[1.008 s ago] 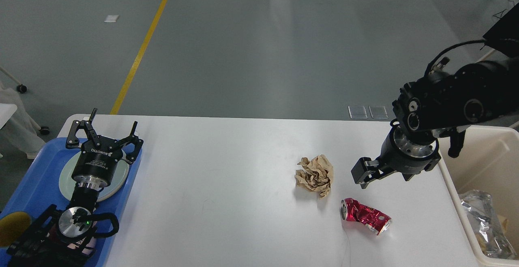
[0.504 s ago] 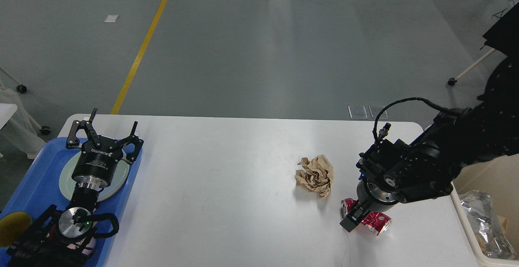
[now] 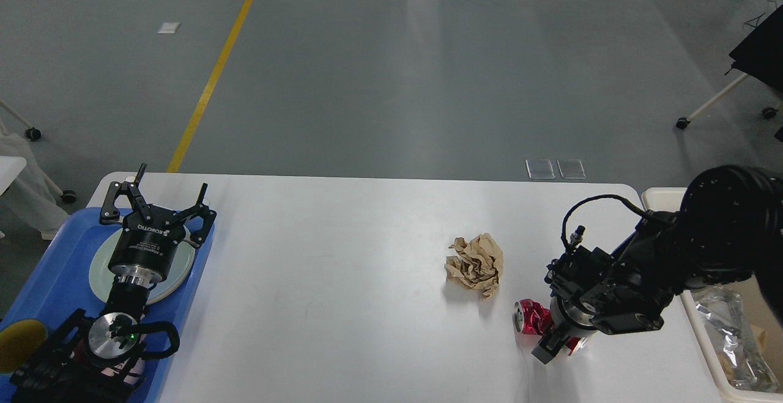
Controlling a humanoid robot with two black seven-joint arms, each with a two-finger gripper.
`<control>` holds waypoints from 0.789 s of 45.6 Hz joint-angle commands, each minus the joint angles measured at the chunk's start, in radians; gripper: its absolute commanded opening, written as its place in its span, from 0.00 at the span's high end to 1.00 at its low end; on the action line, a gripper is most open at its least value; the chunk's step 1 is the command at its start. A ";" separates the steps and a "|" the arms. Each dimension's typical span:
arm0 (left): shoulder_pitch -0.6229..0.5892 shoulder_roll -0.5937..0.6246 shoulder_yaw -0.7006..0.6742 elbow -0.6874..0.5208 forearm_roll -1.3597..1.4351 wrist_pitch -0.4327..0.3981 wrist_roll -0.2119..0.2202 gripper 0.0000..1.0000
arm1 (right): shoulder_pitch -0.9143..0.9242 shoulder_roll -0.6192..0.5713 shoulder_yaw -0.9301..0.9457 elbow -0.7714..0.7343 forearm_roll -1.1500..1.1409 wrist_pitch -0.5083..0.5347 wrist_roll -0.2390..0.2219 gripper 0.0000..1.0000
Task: Tidy desktop
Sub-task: 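Lower the right gripper and close it on the crushed red can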
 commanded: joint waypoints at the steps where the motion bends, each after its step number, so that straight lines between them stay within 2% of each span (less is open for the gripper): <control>1: 0.000 -0.002 0.000 0.000 0.000 0.000 0.000 0.03 | -0.019 0.004 -0.002 -0.021 0.000 0.000 0.000 0.05; 23: 0.000 0.000 0.000 0.000 0.000 0.000 0.000 0.03 | -0.062 0.018 -0.003 -0.092 0.005 -0.001 -0.001 0.06; 26: 0.000 0.000 0.000 0.000 0.000 0.000 0.000 0.03 | -0.063 0.021 -0.005 -0.090 0.004 -0.001 -0.004 0.14; 33: 0.000 0.000 0.000 0.000 0.000 0.000 0.000 0.03 | -0.073 0.019 -0.006 -0.089 0.002 0.003 -0.009 0.48; 36: 0.000 0.000 0.000 -0.002 0.000 0.000 0.000 0.03 | -0.073 0.019 -0.006 -0.089 0.005 0.010 -0.009 0.53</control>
